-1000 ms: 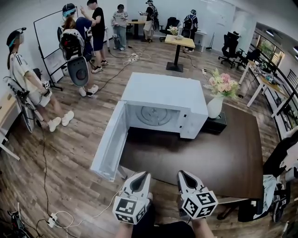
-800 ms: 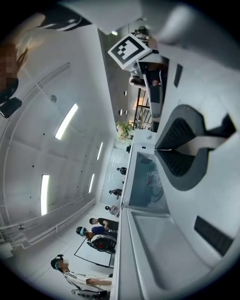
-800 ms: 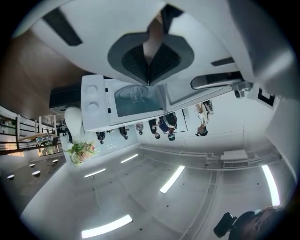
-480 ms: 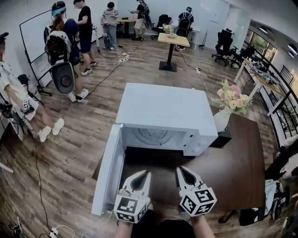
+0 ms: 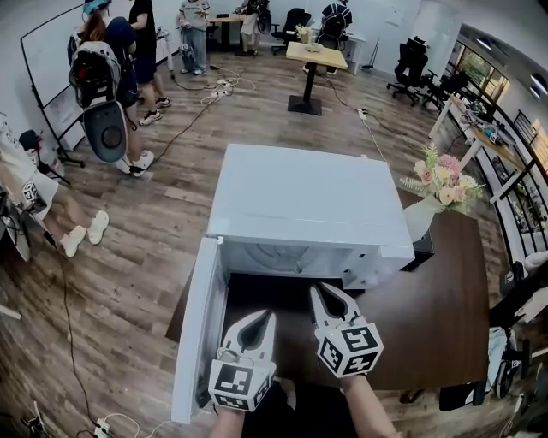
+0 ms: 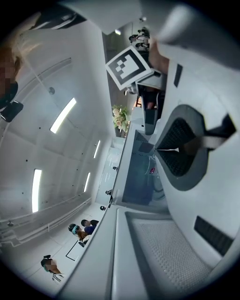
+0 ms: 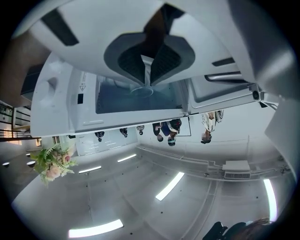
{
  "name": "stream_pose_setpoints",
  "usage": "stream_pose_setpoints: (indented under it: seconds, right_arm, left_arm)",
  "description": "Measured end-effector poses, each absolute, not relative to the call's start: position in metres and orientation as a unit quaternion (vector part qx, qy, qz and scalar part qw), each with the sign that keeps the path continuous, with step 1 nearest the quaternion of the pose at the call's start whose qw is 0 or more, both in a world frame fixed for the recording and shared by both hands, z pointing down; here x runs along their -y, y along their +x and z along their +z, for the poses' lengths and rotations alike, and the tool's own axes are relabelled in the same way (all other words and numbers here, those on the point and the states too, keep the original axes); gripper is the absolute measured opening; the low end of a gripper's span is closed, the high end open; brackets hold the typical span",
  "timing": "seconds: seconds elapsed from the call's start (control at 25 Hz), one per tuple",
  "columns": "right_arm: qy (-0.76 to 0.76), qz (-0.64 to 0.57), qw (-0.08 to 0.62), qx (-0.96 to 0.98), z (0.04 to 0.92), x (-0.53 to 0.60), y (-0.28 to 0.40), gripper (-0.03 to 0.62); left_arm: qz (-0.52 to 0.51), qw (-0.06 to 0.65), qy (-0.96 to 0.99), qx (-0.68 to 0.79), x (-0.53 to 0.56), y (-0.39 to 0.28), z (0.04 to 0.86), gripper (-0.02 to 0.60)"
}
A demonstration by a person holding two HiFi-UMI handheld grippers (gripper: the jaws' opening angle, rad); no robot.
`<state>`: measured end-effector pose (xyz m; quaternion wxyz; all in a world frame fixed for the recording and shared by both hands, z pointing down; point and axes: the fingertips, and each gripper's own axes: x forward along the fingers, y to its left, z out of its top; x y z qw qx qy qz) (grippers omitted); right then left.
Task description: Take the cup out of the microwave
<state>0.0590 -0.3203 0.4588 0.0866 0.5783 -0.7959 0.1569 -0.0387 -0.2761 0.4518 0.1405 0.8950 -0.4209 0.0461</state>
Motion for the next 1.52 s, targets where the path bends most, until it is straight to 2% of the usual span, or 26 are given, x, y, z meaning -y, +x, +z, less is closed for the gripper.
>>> stream_pose_setpoints:
  seconds: [0.08, 0.2, 0.36, 0.4, 0.56, 0.84, 1.08, 1.52]
  right_arm:
    - [0.577, 0.158, 0.089, 0.796, 0.463, 0.332, 0.056, 0.013]
    - [0.568, 0.158, 0.095, 0.802, 0.470, 0.344, 0.051, 0.066]
    - [0.547, 0.152, 0.114, 0.815, 0.481, 0.363, 0.040, 0.231]
    - [0.546, 0.147, 0.121, 0.816, 0.483, 0.368, 0.038, 0.253]
    - [0.549, 0.135, 0.137, 0.813, 0.492, 0.388, 0.031, 0.309]
    - [0.586, 0.154, 0.124, 0.786, 0.510, 0.418, 0.042, 0.400]
    - [0.569, 0.169, 0.126, 0.795, 0.523, 0.440, 0.037, 0.422]
    - [0.564, 0.144, 0.123, 0.804, 0.529, 0.471, 0.026, 0.420]
  left_arm:
    - [0.047, 0.141, 0.893, 0.426, 0.282, -0.040, 0.454, 0.006]
    - [0.048, 0.144, 0.888, 0.433, 0.289, -0.041, 0.460, 0.006]
    - [0.044, 0.151, 0.883, 0.443, 0.294, -0.043, 0.468, 0.006]
    - [0.045, 0.152, 0.882, 0.445, 0.295, -0.044, 0.470, 0.006]
    - [0.047, 0.160, 0.876, 0.452, 0.298, -0.049, 0.478, 0.006]
    - [0.046, 0.167, 0.874, 0.454, 0.300, -0.050, 0.486, 0.006]
    - [0.046, 0.177, 0.870, 0.458, 0.302, -0.048, 0.489, 0.006]
    - [0.051, 0.194, 0.853, 0.482, 0.311, -0.059, 0.504, 0.006]
